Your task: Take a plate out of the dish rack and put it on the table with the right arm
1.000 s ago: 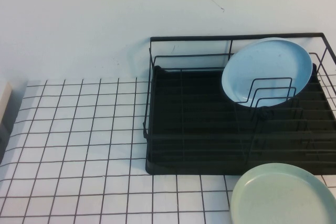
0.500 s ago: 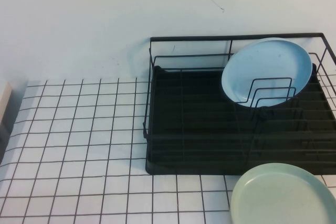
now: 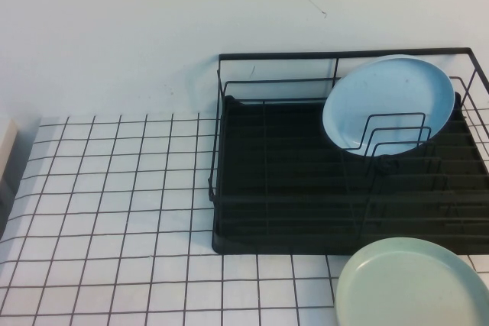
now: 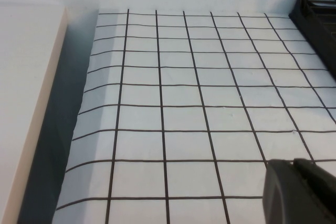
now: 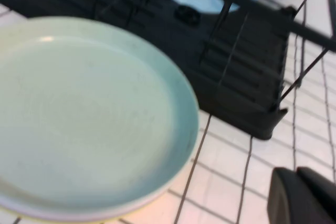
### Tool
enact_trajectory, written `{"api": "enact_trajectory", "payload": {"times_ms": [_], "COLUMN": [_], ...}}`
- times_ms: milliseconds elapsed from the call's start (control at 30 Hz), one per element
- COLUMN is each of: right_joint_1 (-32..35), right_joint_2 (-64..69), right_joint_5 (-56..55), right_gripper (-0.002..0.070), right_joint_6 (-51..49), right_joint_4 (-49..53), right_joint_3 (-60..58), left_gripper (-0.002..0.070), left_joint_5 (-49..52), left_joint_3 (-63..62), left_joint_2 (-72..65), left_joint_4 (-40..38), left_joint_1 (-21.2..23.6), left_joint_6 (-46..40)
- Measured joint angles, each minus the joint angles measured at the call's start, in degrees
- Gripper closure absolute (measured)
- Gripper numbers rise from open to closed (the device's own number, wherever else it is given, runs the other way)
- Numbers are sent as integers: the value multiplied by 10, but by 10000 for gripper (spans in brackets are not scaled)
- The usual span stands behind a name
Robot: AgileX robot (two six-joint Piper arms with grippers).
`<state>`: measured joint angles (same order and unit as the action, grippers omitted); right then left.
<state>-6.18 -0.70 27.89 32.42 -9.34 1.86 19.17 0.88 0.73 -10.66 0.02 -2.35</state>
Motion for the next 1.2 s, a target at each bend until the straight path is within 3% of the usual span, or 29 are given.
{"api": "enact_trajectory", "payload": {"times_ms": [467, 1200], "right_joint_1": [10, 39], "right_joint_2": [0, 0], "right_joint_5": [-71, -72], "right_gripper": [678, 678], "right_joint_6": [12, 12], "right_joint_4": [9, 17], "right_joint_3": [-30, -30], "left_gripper": [678, 678], "left_joint_5": [0, 0], "left_joint_3": [0, 0], "left_joint_2": [0, 0], "left_joint_4": [0, 0], "left_joint_1": [0, 0], "left_joint_6": [0, 0]}}
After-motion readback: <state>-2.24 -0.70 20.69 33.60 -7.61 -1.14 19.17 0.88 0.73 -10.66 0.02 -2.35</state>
